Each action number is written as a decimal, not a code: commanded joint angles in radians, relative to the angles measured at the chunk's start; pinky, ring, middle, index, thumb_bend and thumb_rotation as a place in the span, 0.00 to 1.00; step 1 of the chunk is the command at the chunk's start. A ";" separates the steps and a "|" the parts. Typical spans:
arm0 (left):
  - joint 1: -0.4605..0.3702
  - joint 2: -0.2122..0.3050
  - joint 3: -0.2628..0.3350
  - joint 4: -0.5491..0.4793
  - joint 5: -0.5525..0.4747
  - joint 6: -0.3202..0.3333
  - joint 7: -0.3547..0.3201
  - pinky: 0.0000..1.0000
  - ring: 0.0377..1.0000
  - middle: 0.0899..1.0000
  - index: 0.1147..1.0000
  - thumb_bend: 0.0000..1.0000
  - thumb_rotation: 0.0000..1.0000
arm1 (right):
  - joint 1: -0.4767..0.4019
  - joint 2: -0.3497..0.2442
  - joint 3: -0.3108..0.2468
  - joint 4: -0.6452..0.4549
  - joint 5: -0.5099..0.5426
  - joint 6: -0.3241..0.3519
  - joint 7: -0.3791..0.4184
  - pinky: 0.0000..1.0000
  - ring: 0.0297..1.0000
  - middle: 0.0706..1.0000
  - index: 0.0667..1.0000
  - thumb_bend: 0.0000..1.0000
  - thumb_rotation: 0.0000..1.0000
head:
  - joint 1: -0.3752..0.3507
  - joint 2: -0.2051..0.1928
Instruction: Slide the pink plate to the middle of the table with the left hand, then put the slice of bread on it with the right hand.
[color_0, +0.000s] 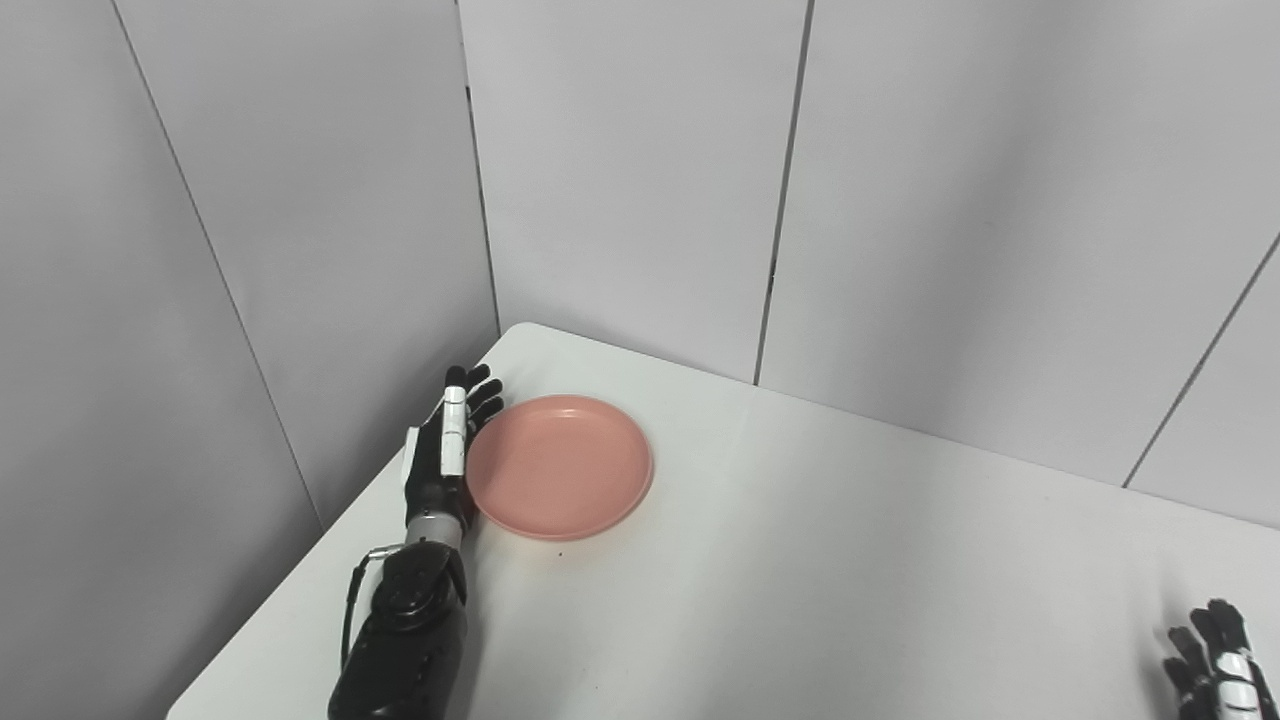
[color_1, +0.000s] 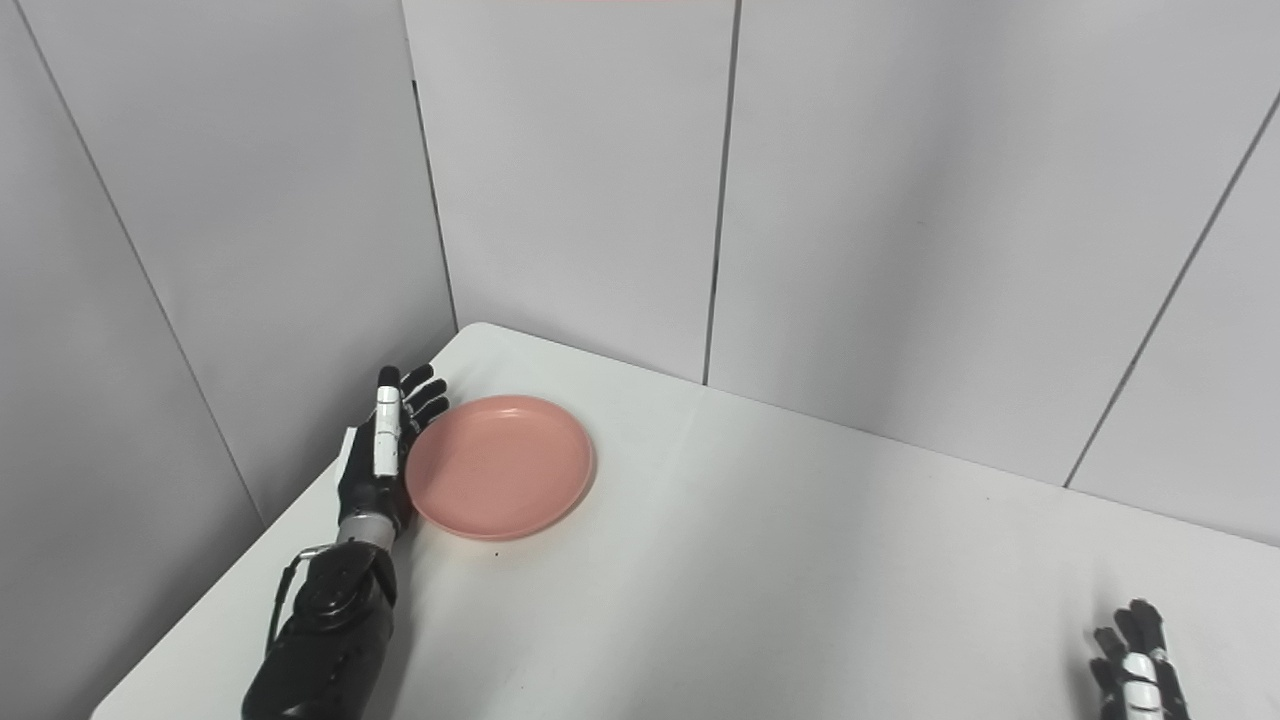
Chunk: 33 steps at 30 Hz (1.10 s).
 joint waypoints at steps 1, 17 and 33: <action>-0.032 0.008 -0.009 -0.013 0.000 -0.006 -0.023 0.87 0.84 0.81 0.76 0.89 1.00 | -0.009 -0.002 -0.002 -0.020 0.002 -0.031 0.000 1.00 0.97 0.99 0.97 0.63 0.85 | 0.001 0.001; -0.044 -0.080 -0.079 -0.011 -0.024 -0.003 -0.102 0.82 0.81 0.79 0.76 0.87 0.99 | -0.009 0.002 -0.001 -0.023 -0.003 -0.021 -0.008 1.00 0.98 0.99 0.98 0.65 0.84 | -0.021 0.009; -0.059 -0.172 -0.144 0.063 -0.031 -0.028 -0.186 0.87 0.85 0.82 0.78 0.88 1.00 | -0.013 0.008 -0.002 -0.026 -0.008 -0.011 -0.016 1.00 1.00 1.00 1.00 0.69 0.84 | -0.060 0.024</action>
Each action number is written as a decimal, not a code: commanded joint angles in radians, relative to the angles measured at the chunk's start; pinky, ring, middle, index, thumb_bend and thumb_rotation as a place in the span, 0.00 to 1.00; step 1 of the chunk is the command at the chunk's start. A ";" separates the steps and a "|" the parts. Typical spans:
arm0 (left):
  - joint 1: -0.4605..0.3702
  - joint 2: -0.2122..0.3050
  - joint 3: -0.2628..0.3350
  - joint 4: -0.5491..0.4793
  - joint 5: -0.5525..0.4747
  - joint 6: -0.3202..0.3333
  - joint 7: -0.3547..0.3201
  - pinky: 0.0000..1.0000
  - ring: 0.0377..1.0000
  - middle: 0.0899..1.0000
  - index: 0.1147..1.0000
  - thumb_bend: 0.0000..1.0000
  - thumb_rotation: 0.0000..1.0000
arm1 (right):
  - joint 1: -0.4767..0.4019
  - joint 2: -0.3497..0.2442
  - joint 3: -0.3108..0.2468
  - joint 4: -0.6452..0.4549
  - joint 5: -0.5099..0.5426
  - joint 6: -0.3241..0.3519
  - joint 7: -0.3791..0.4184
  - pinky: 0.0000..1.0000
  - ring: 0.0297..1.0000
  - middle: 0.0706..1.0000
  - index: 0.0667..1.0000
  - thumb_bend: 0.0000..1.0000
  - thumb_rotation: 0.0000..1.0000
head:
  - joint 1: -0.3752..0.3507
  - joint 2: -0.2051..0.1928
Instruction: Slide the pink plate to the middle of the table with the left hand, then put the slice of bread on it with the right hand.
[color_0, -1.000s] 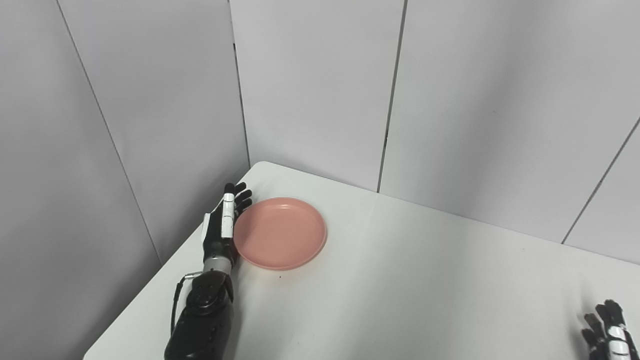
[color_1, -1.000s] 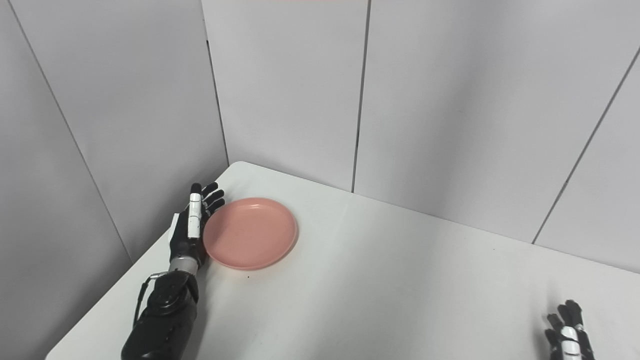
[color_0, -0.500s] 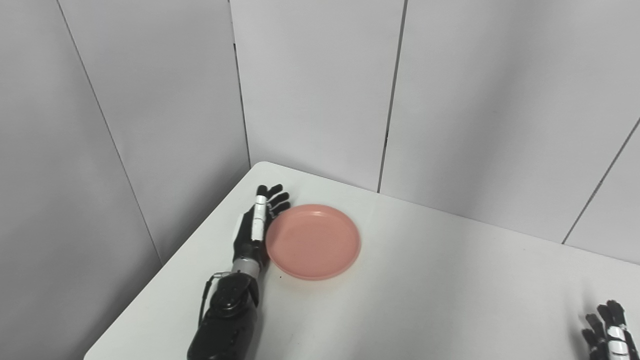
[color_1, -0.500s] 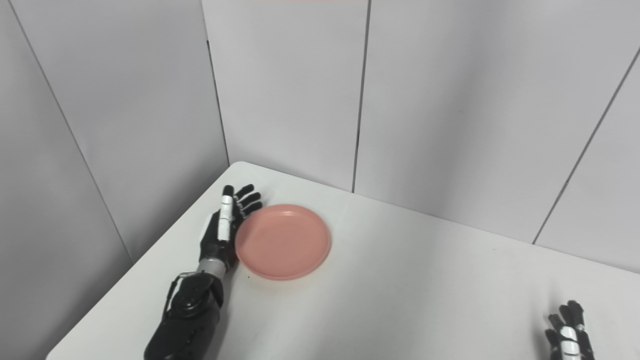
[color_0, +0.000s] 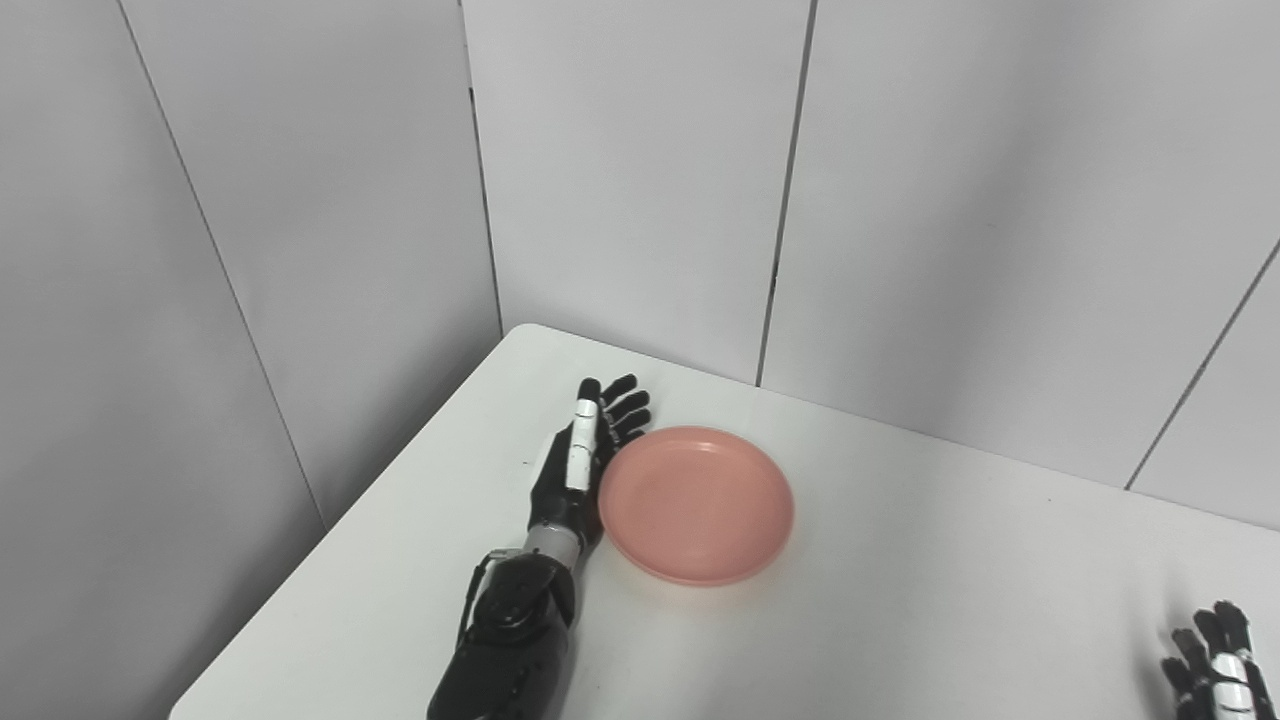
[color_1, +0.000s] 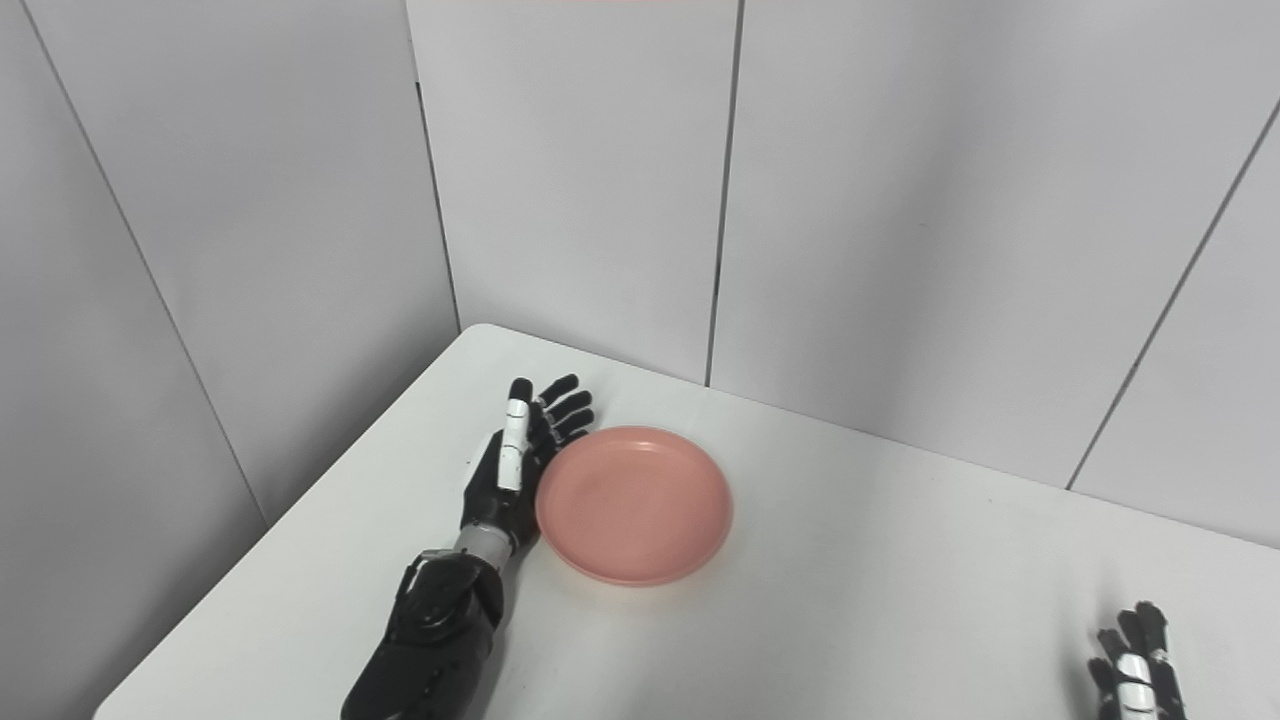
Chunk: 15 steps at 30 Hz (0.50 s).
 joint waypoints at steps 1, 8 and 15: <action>0.000 -0.029 -0.019 0.023 0.008 0.005 -0.017 0.87 0.85 0.82 0.78 0.88 1.00 | -0.013 0.000 -0.001 -0.024 0.001 -0.010 -0.003 1.00 1.00 1.00 1.00 0.70 0.84 | 0.000 0.001; 0.017 -0.086 -0.056 0.041 0.010 -0.034 -0.040 0.90 0.87 0.84 0.81 0.83 1.00 | -0.010 0.007 0.003 -0.033 0.001 -0.011 -0.011 1.00 1.00 1.00 1.00 0.68 0.84 | -0.037 0.015; 0.049 -0.131 -0.085 -0.005 0.014 -0.028 -0.057 0.94 0.89 0.87 0.83 0.81 1.00 | -0.004 0.002 0.019 -0.047 -0.013 -0.006 -0.008 1.00 1.00 1.00 1.00 0.65 0.86 | -0.124 0.047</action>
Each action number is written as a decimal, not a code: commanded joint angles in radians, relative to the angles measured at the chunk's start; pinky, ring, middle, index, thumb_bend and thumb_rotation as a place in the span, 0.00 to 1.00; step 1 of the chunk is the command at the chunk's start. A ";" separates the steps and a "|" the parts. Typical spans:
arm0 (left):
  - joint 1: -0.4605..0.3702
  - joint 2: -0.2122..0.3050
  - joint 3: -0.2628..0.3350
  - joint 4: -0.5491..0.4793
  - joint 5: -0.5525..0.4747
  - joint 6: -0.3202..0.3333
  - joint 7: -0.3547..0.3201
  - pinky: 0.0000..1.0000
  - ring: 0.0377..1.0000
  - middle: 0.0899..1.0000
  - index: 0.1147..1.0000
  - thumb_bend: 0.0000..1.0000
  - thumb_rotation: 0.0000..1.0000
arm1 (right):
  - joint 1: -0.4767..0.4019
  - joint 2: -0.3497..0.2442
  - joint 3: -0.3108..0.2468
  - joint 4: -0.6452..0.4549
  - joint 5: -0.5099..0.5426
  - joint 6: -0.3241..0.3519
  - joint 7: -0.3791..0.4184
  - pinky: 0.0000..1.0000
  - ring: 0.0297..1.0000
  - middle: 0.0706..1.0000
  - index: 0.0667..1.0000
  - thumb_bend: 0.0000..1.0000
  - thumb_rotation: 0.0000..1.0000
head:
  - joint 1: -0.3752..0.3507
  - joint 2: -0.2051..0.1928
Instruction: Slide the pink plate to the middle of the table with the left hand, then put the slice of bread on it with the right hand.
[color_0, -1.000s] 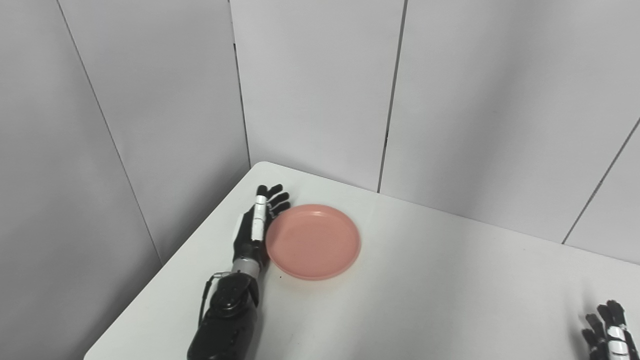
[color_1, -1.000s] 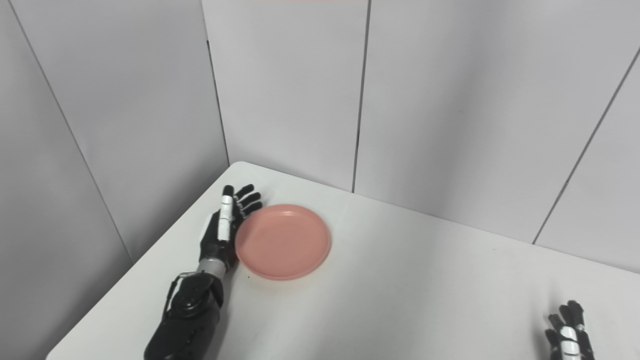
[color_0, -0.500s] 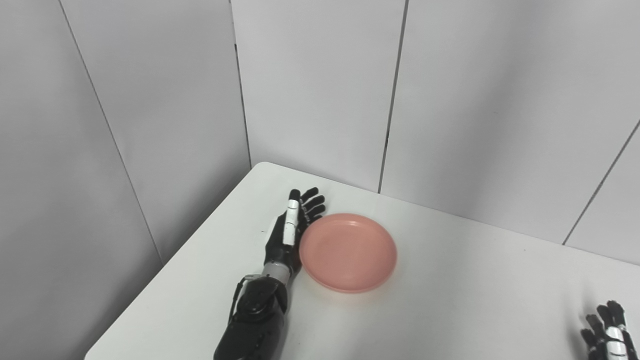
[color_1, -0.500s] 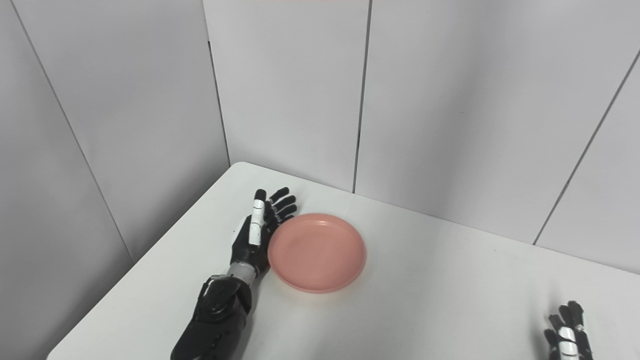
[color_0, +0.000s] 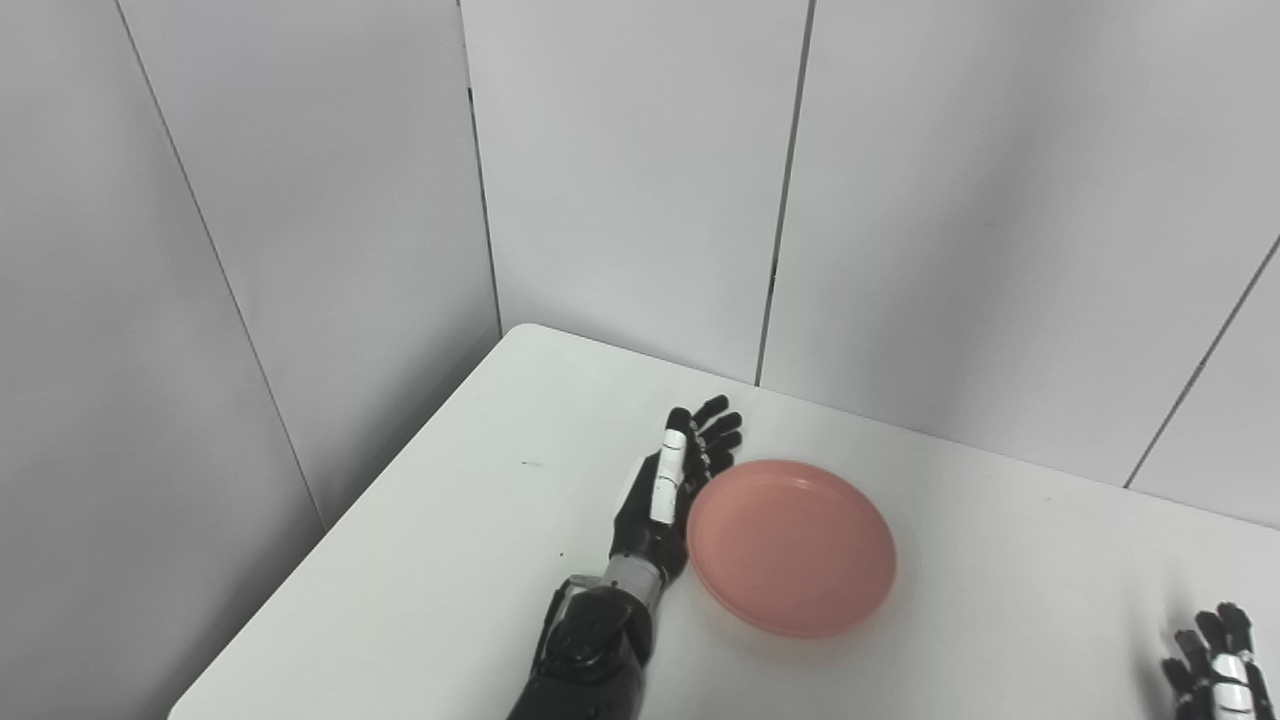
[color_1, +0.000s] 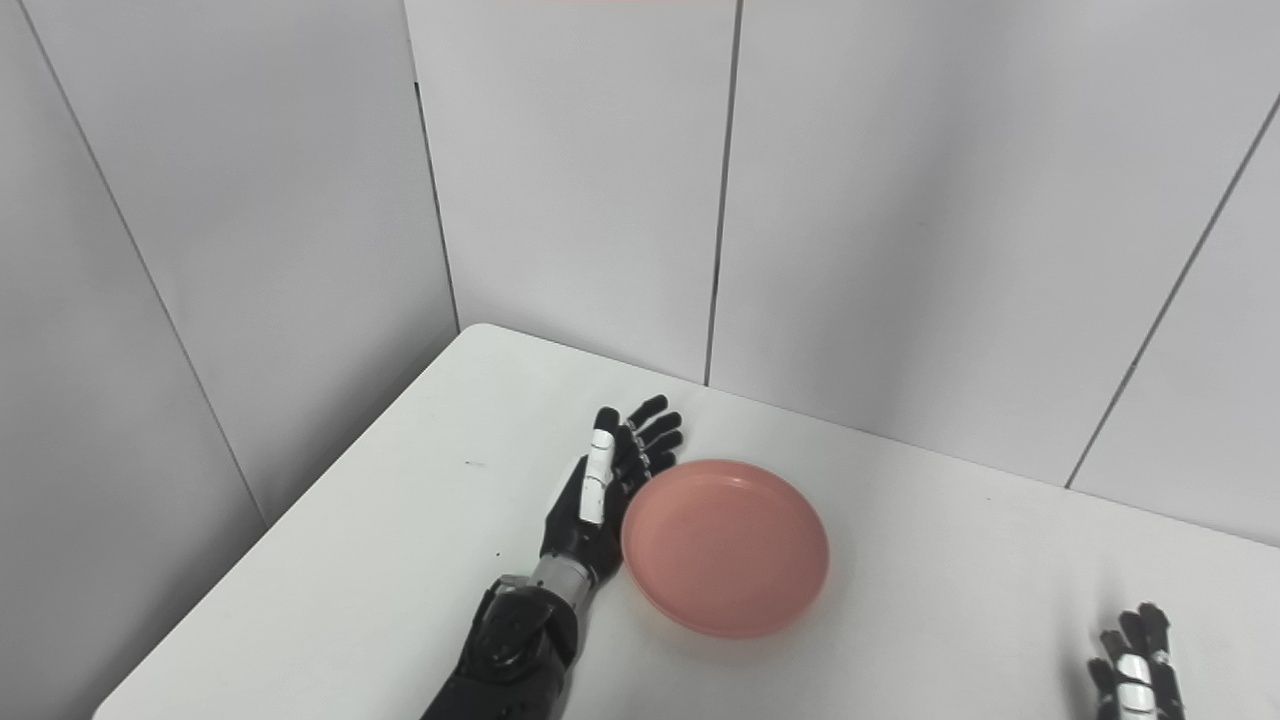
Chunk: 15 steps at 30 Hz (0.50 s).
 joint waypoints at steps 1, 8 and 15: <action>0.040 -0.014 -0.019 -0.017 0.003 0.048 -0.015 0.95 0.89 0.87 0.83 0.80 1.00 | -0.012 -0.012 0.008 -0.033 -0.007 -0.011 0.014 1.00 1.00 1.00 1.00 0.61 0.87 | -0.032 0.010; 0.123 -0.043 -0.066 -0.149 -0.004 0.136 -0.039 0.98 0.92 0.89 0.85 0.77 1.00 | -0.004 -0.001 0.014 -0.045 0.006 -0.040 0.022 1.00 0.99 0.99 1.00 0.56 0.83 | -0.177 0.052; 0.175 -0.043 -0.089 -0.203 0.011 0.124 -0.049 0.95 0.91 0.90 0.87 0.77 1.00 | 0.000 0.040 0.043 -0.070 -0.027 -0.038 0.002 1.00 0.97 0.97 0.98 0.68 0.77 | -0.329 0.085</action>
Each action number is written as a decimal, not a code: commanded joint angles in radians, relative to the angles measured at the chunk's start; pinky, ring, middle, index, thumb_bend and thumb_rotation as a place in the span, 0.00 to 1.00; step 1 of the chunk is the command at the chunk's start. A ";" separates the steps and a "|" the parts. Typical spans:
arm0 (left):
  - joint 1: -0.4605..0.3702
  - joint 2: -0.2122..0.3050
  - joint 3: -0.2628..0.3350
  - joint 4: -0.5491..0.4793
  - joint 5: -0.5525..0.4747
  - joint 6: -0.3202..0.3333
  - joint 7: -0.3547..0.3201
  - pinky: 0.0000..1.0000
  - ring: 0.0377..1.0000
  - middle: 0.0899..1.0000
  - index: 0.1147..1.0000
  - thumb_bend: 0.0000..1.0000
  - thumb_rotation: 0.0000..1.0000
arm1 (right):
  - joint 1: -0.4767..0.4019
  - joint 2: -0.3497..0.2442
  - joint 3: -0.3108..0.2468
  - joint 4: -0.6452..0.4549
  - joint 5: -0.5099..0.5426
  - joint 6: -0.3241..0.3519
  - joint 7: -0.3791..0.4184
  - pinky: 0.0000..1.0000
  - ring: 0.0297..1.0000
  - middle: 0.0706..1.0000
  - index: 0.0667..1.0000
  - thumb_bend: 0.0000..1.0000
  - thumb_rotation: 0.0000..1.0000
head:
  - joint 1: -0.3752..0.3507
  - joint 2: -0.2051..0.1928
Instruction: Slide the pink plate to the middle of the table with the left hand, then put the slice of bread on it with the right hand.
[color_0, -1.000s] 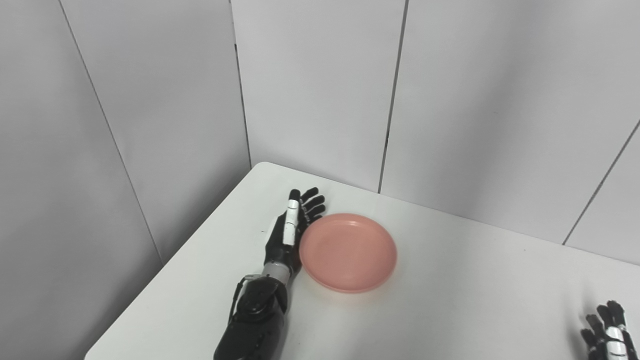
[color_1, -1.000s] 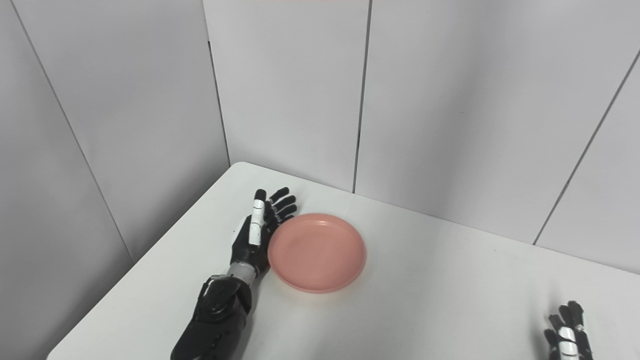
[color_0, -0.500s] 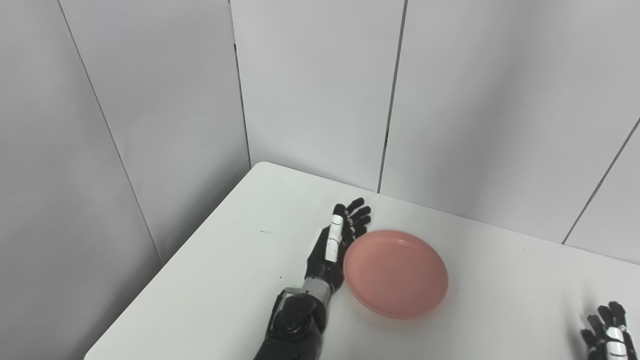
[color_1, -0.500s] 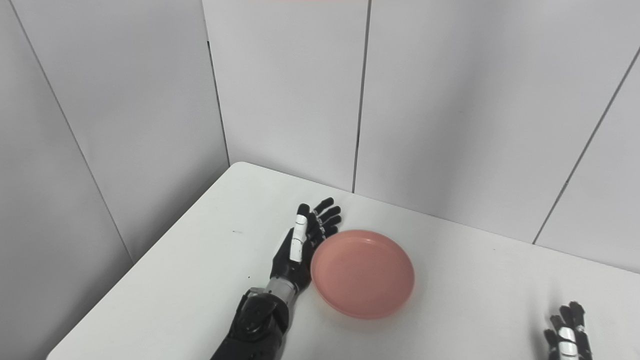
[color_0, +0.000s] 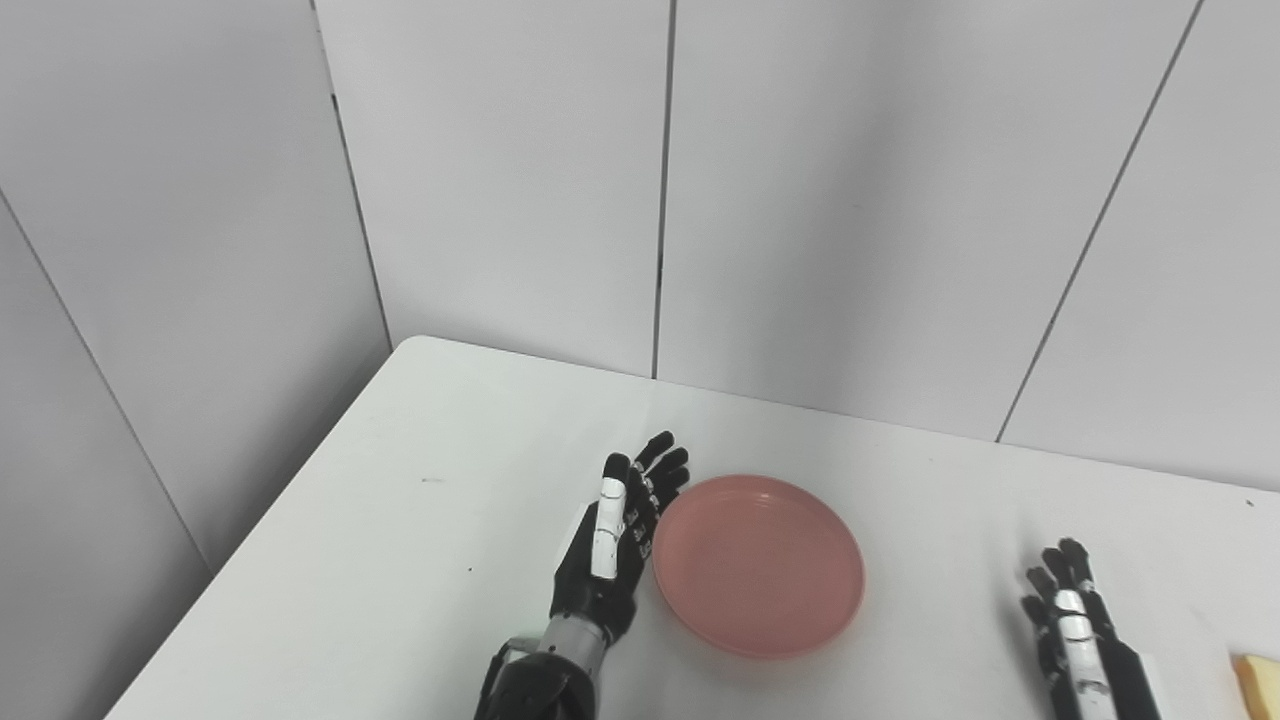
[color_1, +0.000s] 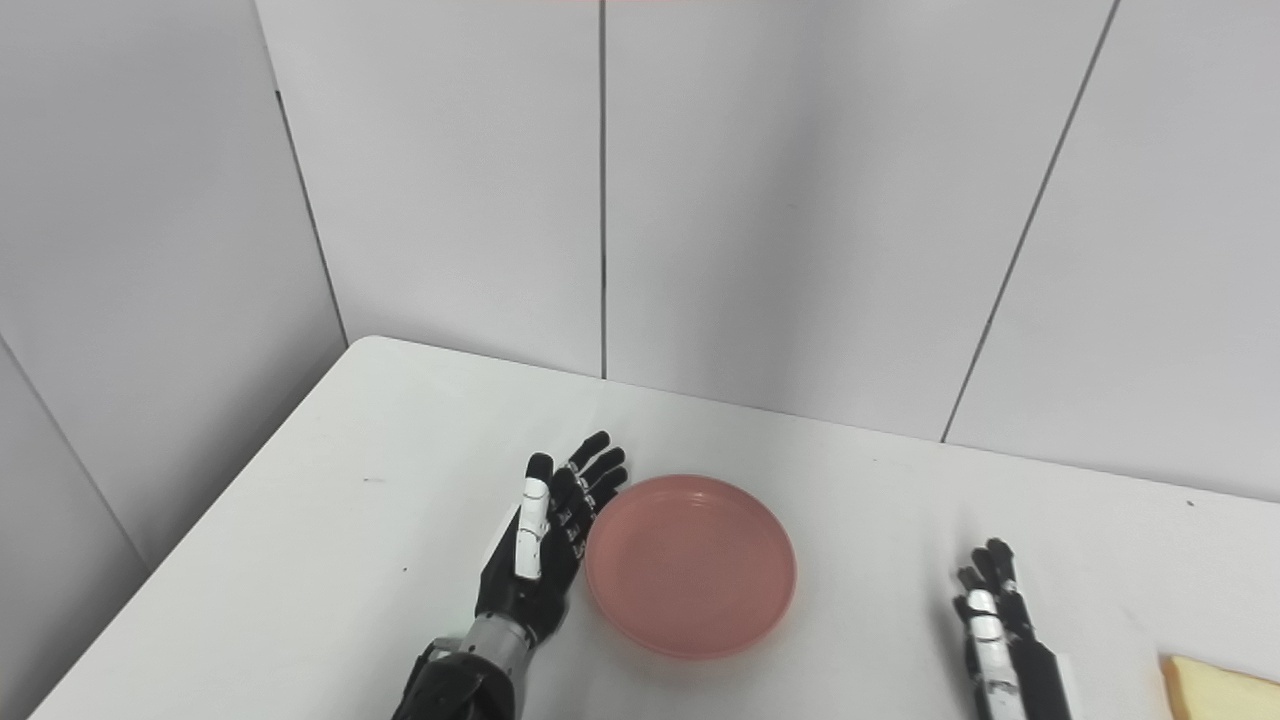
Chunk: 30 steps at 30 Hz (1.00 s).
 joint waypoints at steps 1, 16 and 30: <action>0.036 0.002 -0.004 -0.004 0.003 0.034 -0.009 0.96 0.91 0.90 0.87 0.77 1.00 | -0.011 0.020 0.013 -0.047 -0.031 -0.033 -0.016 1.00 0.97 0.97 0.97 0.68 0.77 | -0.039 0.007; 0.070 0.037 -0.048 -0.026 -0.016 0.063 -0.104 1.00 0.98 0.97 0.94 0.79 0.98 | -0.017 0.095 0.060 -0.076 -0.116 -0.017 -0.082 1.00 0.95 0.95 0.96 0.63 0.77 | -0.230 0.039; 0.041 0.020 -0.062 0.050 0.032 0.006 -0.087 0.97 0.94 0.93 0.91 0.79 0.99 | -0.025 0.110 0.071 -0.032 -0.177 -0.076 -0.120 0.92 0.87 0.88 0.88 0.70 0.70 | -0.244 0.023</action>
